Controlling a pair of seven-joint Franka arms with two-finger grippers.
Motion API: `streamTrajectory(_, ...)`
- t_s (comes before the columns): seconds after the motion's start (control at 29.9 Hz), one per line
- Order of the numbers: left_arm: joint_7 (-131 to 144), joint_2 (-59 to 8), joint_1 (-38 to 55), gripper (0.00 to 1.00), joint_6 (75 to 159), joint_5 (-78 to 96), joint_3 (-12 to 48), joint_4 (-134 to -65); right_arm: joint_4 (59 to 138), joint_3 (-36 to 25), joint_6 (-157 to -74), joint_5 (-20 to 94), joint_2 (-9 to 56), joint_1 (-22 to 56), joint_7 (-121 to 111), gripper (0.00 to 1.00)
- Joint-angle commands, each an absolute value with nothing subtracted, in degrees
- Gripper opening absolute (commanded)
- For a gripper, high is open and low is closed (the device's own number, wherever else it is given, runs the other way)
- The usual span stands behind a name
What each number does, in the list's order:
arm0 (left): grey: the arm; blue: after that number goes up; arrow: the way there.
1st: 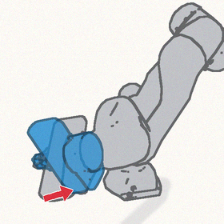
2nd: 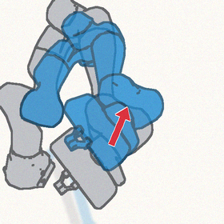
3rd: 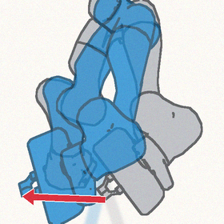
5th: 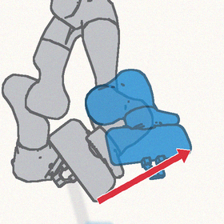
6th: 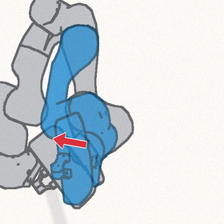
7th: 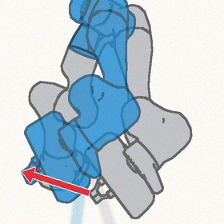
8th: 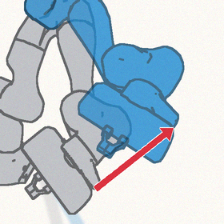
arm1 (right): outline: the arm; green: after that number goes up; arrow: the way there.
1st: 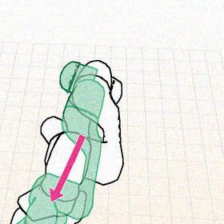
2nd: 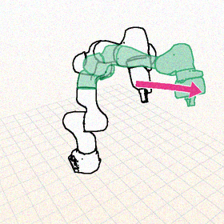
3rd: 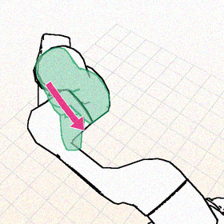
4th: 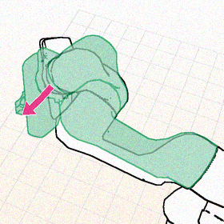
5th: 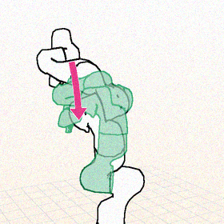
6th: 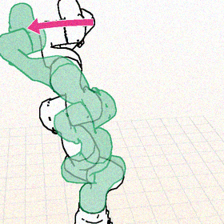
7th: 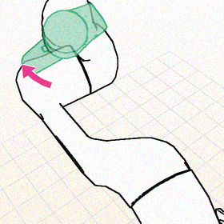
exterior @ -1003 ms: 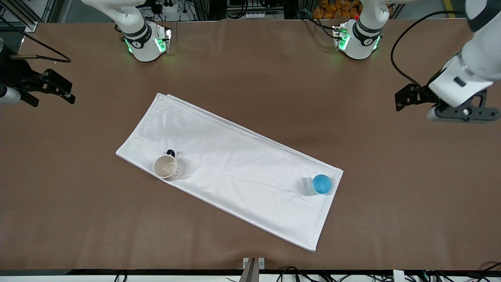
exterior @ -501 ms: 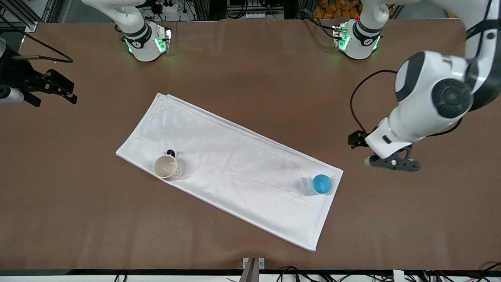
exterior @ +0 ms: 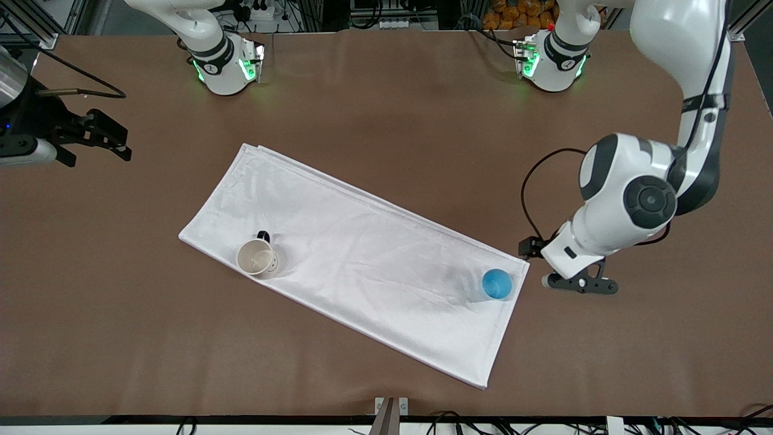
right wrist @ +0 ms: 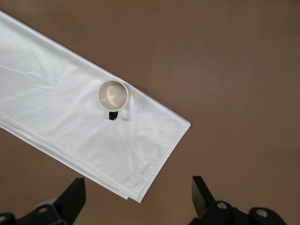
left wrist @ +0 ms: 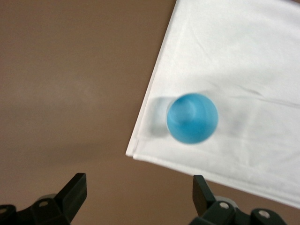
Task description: Place blue cup into white mug on table
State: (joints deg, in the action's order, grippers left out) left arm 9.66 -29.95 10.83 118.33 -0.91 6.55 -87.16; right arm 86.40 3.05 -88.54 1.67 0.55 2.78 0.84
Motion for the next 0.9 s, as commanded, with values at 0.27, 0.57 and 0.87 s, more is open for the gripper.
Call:
streamTrajectory(0.27, 11.6, -40.69, 10.99, 1.0, 129.46, 2.63, 6.77, -84.29, 87.1, 2.55, -88.07, 2.55, 1.76, 4.3, 1.58, 1.0)
streamTrajectory(0.57, 11.6, -42.27, 11.07, 1.0, 131.83, 4.83, 6.77, -84.29, 92.28, 2.81, -94.3, 2.46, 3.51, 4.83, 1.58, 1.0)
streamTrajectory(0.87, 12.65, -44.38, 12.66, 1.0, 134.3, 4.57, 6.59, -84.46, 98.78, 5.27, -104.32, 2.29, 8.69, 7.21, 11.41, 1.0)
